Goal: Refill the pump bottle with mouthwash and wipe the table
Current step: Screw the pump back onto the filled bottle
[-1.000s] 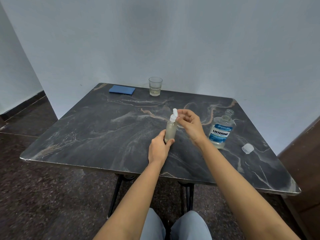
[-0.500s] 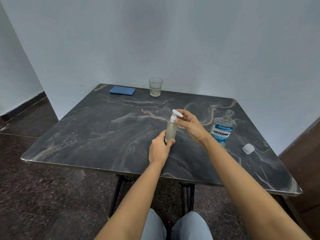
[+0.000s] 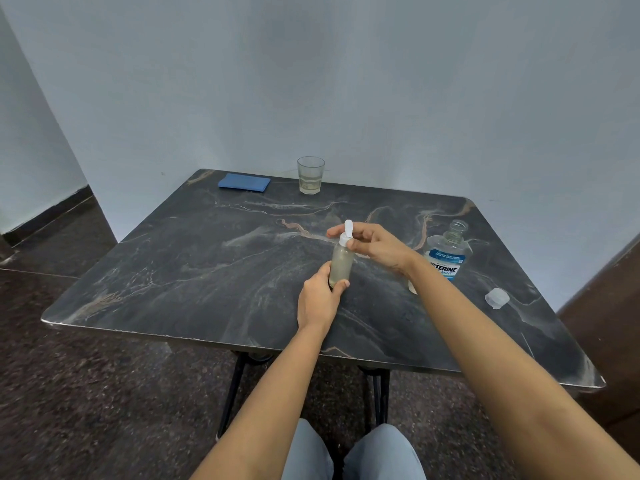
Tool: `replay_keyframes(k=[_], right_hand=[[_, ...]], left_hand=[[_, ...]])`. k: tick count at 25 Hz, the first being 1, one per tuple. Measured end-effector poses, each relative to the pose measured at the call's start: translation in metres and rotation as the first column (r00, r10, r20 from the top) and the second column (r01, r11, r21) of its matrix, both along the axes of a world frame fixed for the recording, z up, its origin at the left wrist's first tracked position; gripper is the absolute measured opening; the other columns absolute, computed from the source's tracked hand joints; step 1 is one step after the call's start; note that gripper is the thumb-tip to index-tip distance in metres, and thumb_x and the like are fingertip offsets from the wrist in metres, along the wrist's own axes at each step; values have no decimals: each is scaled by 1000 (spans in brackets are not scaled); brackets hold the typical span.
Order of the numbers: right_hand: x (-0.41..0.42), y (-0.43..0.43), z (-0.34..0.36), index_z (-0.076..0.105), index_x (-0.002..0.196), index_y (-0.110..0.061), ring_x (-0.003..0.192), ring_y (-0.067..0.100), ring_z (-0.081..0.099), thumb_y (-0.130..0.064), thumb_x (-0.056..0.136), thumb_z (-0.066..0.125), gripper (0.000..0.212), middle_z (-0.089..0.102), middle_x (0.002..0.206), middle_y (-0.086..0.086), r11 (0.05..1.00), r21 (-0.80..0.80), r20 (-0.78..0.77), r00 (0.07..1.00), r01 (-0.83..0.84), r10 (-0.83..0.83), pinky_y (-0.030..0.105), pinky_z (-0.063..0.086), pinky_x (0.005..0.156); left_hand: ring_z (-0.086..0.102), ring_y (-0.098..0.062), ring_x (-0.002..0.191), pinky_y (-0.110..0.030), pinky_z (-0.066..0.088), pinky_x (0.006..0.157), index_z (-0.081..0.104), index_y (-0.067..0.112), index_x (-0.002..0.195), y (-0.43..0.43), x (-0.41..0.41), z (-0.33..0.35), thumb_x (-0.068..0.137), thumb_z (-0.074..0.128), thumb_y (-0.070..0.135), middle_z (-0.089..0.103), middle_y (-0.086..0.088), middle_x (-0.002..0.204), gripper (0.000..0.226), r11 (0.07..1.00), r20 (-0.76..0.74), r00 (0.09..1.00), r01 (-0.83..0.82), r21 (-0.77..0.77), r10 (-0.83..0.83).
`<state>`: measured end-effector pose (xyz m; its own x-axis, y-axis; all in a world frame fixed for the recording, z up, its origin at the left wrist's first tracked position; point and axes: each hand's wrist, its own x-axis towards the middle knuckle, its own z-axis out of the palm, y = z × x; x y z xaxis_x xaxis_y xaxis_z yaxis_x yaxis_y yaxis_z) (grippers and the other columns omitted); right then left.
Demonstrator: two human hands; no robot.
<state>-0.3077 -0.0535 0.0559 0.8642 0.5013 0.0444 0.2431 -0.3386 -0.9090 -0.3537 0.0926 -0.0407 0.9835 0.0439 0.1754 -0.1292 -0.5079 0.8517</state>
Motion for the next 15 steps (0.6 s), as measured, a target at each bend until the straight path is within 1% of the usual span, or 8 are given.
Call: replay_keyframes(k=[4, 7, 9, 10, 11, 13, 14, 15], right_hand=[[-4, 5, -4, 64, 116, -9, 107, 9, 64, -4, 91, 59, 26, 70, 110, 2, 987, 102, 34, 992, 121, -125, 20, 51, 87], [-11, 12, -11, 69, 108, -12, 99, 8, 67, -2, 87, 63, 24, 72, 103, 2, 956, 178, 53, 968, 234, -247, 25, 52, 89], [-16, 19, -17, 70, 105, -18, 100, 7, 67, -3, 87, 64, 25, 73, 101, 0, 917, 225, 45, 937, 328, -346, 32, 51, 96], [-18, 24, -20, 70, 105, -19, 102, 7, 66, -4, 86, 64, 25, 73, 101, 0, 891, 234, 43, 911, 389, -409, 36, 48, 100], [-19, 29, -23, 70, 107, -18, 104, 8, 66, -6, 86, 65, 24, 73, 102, 0, 857, 232, 52, 874, 460, -483, 40, 41, 107], [-19, 39, -30, 70, 110, -17, 107, 8, 65, -12, 85, 65, 26, 73, 103, -1, 773, 193, 102, 771, 605, -629, 42, 12, 120], [-20, 44, -33, 69, 112, -17, 108, 9, 64, -14, 85, 66, 27, 73, 105, 0, 736, 186, 109, 731, 650, -673, 42, 4, 121], [-22, 47, -34, 68, 115, -15, 110, 10, 63, -15, 85, 66, 30, 72, 108, 1, 716, 202, 91, 715, 668, -693, 44, 8, 121]], left_hand=[[64, -19, 91, -36, 52, 75, 52, 21, 126, -1, 1, 2, 91, 62, 31, 68, 0, 102, 38, 998, -6, 1000, 0, 69, 0], [65, -21, 91, -38, 53, 77, 51, 21, 125, -3, 2, 2, 91, 62, 30, 69, -2, 102, 37, 995, -13, 1000, -13, 96, 15], [65, -21, 90, -38, 53, 76, 51, 20, 124, -4, 1, 3, 91, 62, 29, 69, -2, 100, 36, 995, -23, 999, -24, 100, 27], [65, -21, 90, -37, 52, 75, 51, 20, 123, -4, 1, 3, 91, 62, 29, 69, -2, 99, 35, 994, -24, 999, -31, 103, 34], [65, -21, 90, -36, 51, 74, 52, 20, 122, -4, 0, 4, 91, 63, 29, 69, -2, 99, 35, 994, -22, 999, -37, 105, 39], [65, -21, 91, -35, 50, 73, 52, 19, 121, -5, -1, 5, 90, 63, 28, 69, -2, 100, 34, 993, -14, 999, -40, 109, 42], [64, -21, 92, -35, 50, 74, 52, 19, 121, -4, -2, 5, 90, 63, 28, 69, -2, 101, 34, 994, -17, 999, -39, 107, 41], [64, -22, 94, -36, 51, 77, 52, 18, 122, -4, -1, 6, 90, 63, 27, 69, -3, 103, 35, 995, -25, 999, -38, 94, 40]])
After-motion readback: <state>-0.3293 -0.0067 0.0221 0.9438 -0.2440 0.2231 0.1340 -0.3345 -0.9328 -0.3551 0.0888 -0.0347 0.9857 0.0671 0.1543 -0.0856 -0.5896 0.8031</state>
